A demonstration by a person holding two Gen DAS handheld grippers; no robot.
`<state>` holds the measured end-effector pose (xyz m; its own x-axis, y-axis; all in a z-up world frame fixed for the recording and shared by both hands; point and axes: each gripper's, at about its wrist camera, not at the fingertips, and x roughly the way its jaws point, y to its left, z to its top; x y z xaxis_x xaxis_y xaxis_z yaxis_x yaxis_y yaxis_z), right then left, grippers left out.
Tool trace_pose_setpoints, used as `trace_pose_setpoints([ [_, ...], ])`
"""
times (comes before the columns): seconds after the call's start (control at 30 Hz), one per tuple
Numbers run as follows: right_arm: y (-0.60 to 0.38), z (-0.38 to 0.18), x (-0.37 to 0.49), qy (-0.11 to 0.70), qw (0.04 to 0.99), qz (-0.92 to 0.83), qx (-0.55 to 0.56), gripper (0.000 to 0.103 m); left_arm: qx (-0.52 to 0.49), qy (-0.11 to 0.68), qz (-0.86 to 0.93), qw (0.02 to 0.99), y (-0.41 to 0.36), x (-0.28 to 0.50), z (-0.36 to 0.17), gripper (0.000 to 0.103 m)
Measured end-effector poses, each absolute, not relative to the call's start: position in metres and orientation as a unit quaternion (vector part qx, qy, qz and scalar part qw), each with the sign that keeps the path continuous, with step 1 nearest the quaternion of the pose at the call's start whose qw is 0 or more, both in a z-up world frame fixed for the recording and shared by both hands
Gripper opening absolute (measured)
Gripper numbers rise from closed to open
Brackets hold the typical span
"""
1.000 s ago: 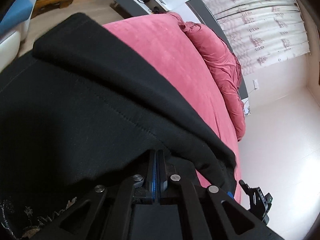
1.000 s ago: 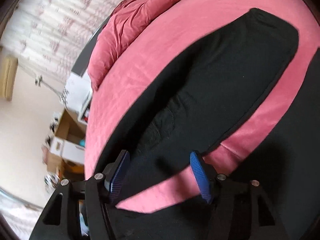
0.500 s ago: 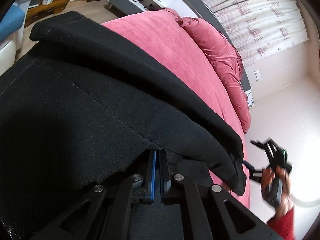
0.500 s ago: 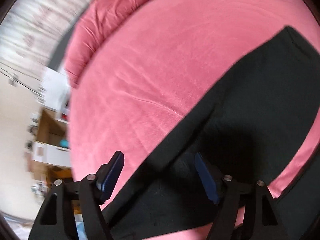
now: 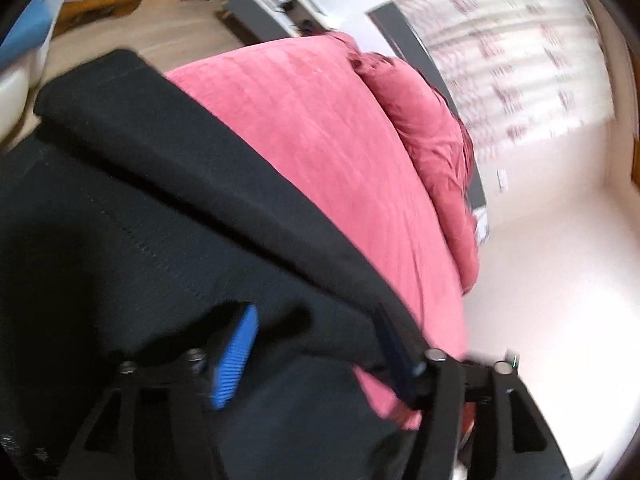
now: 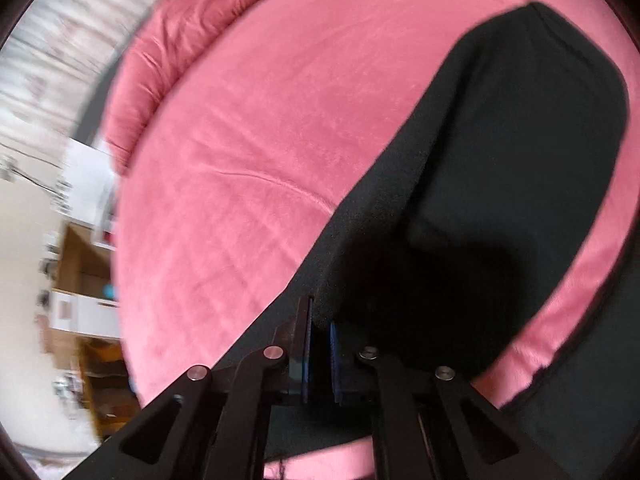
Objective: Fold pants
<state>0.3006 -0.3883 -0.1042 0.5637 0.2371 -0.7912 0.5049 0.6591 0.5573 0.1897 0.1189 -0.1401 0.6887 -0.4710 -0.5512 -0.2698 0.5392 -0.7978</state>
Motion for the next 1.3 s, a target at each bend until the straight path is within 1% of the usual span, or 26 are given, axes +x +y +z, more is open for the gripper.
trace_pose_setpoints([
  [0.03,-0.390,-0.105,0.290,0.453,0.789,-0.078,0.408,0.007,-0.490,0.387,-0.061,0.779,0.121,0.192,-0.143,0.070],
  [0.07,-0.393,-0.107,0.276,0.440,0.791,-0.067,0.420,0.007,-0.509,0.387,-0.053,0.768,0.124,0.197,-0.149,0.071],
  [0.2,-0.397,-0.110,0.256,0.418,0.796,-0.044,0.436,0.007,-0.565,0.387,-0.025,0.728,0.135,0.212,-0.166,0.071],
  [0.27,-0.393,-0.113,0.257,0.415,0.800,-0.037,0.432,0.007,-0.596,0.380,-0.016,0.707,0.142,0.219,-0.174,0.069],
  [0.3,-0.389,-0.115,0.258,0.414,0.803,-0.035,0.427,0.007,-0.609,0.380,-0.012,0.697,0.145,0.222,-0.177,0.067],
  [0.37,-0.388,-0.116,0.258,0.410,0.808,-0.032,0.422,0.007,-0.627,0.376,-0.001,0.682,0.149,0.224,-0.180,0.049],
  [0.4,-0.387,-0.115,0.257,0.407,0.809,-0.030,0.422,0.007,-0.622,0.380,0.006,0.685,0.150,0.225,-0.180,0.026],
  [0.43,-0.388,-0.112,0.256,0.403,0.811,-0.028,0.423,0.007,-0.608,0.390,0.009,0.691,0.151,0.227,-0.178,0.008],
  [0.63,-0.382,-0.086,0.236,0.372,0.842,-0.006,0.391,0.007,-0.566,0.377,-0.027,0.733,0.158,0.214,-0.149,0.008],
  [0.83,-0.376,-0.052,0.189,0.331,0.873,0.014,0.358,0.007,-0.517,0.344,-0.092,0.779,0.163,0.173,-0.107,0.008],
  [0.93,-0.370,-0.044,0.161,0.319,0.883,0.021,0.342,0.007,-0.488,0.334,-0.103,0.800,0.162,0.145,-0.094,0.008],
  [1.1,-0.366,-0.056,0.112,0.327,0.881,0.022,0.340,0.007,-0.454,0.345,-0.086,0.817,0.158,0.095,-0.106,0.008],
  [1.2,-0.365,-0.075,0.090,0.343,0.877,0.013,0.336,0.007,-0.456,0.360,-0.072,0.811,0.156,0.067,-0.129,0.008],
  [1.3,-0.362,-0.103,0.074,0.375,0.867,0.000,0.327,0.007,-0.439,0.381,-0.053,0.812,0.156,0.059,-0.148,0.008],
])
